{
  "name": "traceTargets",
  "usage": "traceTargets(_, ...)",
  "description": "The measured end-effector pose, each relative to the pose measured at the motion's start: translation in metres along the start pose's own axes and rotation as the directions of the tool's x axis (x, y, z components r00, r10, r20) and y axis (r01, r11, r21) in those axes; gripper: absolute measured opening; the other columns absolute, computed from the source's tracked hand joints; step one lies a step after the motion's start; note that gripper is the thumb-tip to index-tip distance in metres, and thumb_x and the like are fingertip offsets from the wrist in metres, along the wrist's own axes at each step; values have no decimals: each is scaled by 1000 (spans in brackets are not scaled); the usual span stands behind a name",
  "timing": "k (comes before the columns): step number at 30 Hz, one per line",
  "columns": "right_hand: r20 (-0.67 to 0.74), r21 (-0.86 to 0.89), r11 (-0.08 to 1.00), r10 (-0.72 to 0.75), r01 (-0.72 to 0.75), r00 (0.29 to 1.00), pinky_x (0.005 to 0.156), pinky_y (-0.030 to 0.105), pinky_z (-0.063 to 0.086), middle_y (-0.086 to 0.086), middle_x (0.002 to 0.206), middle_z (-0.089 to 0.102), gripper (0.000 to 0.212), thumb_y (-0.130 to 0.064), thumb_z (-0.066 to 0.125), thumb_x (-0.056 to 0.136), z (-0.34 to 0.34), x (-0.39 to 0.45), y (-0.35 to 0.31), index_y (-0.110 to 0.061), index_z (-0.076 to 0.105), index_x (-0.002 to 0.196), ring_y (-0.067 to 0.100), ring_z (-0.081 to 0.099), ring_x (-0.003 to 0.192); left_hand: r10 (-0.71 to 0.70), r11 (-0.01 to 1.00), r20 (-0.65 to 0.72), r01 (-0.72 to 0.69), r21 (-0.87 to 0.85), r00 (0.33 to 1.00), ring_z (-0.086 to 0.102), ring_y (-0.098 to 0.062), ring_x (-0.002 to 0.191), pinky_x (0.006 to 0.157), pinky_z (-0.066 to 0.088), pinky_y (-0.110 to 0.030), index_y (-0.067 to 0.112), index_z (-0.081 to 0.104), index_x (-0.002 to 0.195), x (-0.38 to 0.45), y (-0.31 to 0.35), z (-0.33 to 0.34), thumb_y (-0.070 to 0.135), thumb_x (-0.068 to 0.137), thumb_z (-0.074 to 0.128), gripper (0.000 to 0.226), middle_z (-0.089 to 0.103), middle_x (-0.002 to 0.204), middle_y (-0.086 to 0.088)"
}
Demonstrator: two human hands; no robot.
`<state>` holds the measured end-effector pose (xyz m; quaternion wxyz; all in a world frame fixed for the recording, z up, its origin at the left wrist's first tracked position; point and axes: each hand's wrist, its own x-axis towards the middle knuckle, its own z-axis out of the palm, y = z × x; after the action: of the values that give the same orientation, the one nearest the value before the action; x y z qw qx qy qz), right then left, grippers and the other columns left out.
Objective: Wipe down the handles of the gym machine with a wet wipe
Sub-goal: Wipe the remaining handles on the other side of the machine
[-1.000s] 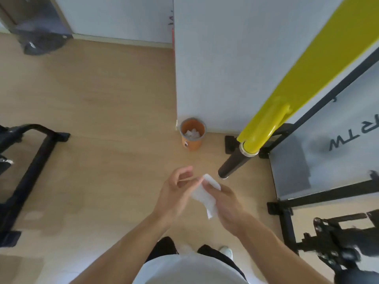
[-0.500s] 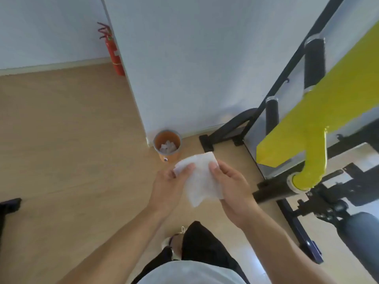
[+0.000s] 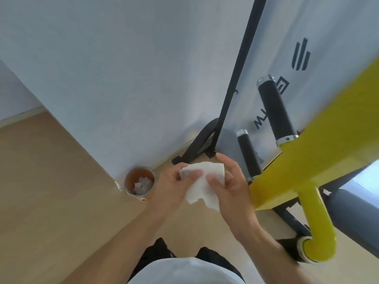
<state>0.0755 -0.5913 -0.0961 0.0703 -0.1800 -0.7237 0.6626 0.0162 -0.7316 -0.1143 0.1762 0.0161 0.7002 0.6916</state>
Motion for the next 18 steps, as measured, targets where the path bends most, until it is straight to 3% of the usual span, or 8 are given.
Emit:
traceTargets(2, -132, -15, 996, -84, 83, 988, 76, 40, 64, -24, 100, 70, 41, -18, 58, 100, 3, 3, -6, -59, 63, 106, 13, 69, 96, 32, 999, 42, -34, 35, 999, 74, -27, 87, 74, 62, -46, 21, 72, 97, 21, 9, 9, 36, 81, 79, 23, 77, 90, -5)
traceTargets(4, -229, -17, 989, -147, 147, 962, 82, 35, 62, -26, 102, 70, 43, -21, 56, 99, 8, 5, -10, -63, 64, 104, 14, 69, 101, 64, 996, 89, -70, 62, 994, 74, -20, 90, 76, 62, -40, 26, 70, 104, 42, 20, 16, 28, 85, 76, 19, 77, 96, 0)
traceTargets(6, -293, -1, 980, -189, 197, 937, 88, 33, 59, -21, 109, 71, 38, -28, 52, 96, 16, 7, -12, -59, 63, 115, 19, 68, 109, 87, 992, 160, -101, 82, 983, 73, -20, 93, 78, 62, -41, 32, 69, 106, 63, 31, 24, 30, 86, 76, 21, 75, 99, 2)
traceTargets(8, -355, 17, 983, -165, 183, 920, 92, 38, 58, -12, 123, 67, 43, -22, 57, 97, 23, 12, -9, -48, 56, 132, 24, 64, 116, 117, 985, 225, -142, 97, 967, 72, -21, 93, 76, 63, -38, 34, 67, 107, 82, 42, 33, 33, 84, 77, 25, 73, 101, 4)
traceTargets(11, -505, -257, 965, -180, 51, 844, 108, 35, 47, -16, 151, 42, 68, -25, 69, 93, 33, 21, -13, -48, 33, 146, 17, 48, 135, 167, 965, 346, -226, 135, 923, 72, -15, 90, 72, 63, -30, 33, 66, 110, 110, 54, 49, 39, 82, 77, 30, 72, 100, 10)
traceTargets(14, -600, -524, 852, -377, 9, 706, 116, 19, 22, -21, 159, 19, 71, -27, 64, 96, 40, 32, -24, -35, 23, 153, 9, 25, 147, 214, 931, 485, -326, 161, 848, 71, -11, 89, 75, 60, -23, 40, 65, 99, 137, 69, 71, 43, 81, 77, 22, 71, 100, 14)
traceTargets(16, -644, -556, 831, -430, -1, 632, 118, 36, 29, -15, 158, 24, 62, -21, 56, 97, 47, 40, -30, -34, 27, 150, 16, 26, 148, 249, 864, 602, -455, 216, 759, 69, -9, 88, 77, 54, -15, 44, 60, 88, 152, 80, 87, 42, 81, 76, 18, 70, 96, 16)
traceTargets(18, -685, -529, 846, -385, -60, 619, 110, 51, 43, -5, 151, 37, 48, -21, 50, 98, 51, 51, -39, -34, 32, 141, 22, 40, 141, 274, 805, 700, -556, 208, 660, 67, -5, 76, 68, 49, -9, 39, 59, 84, 169, 86, 100, 36, 84, 75, 16, 67, 81, 19)
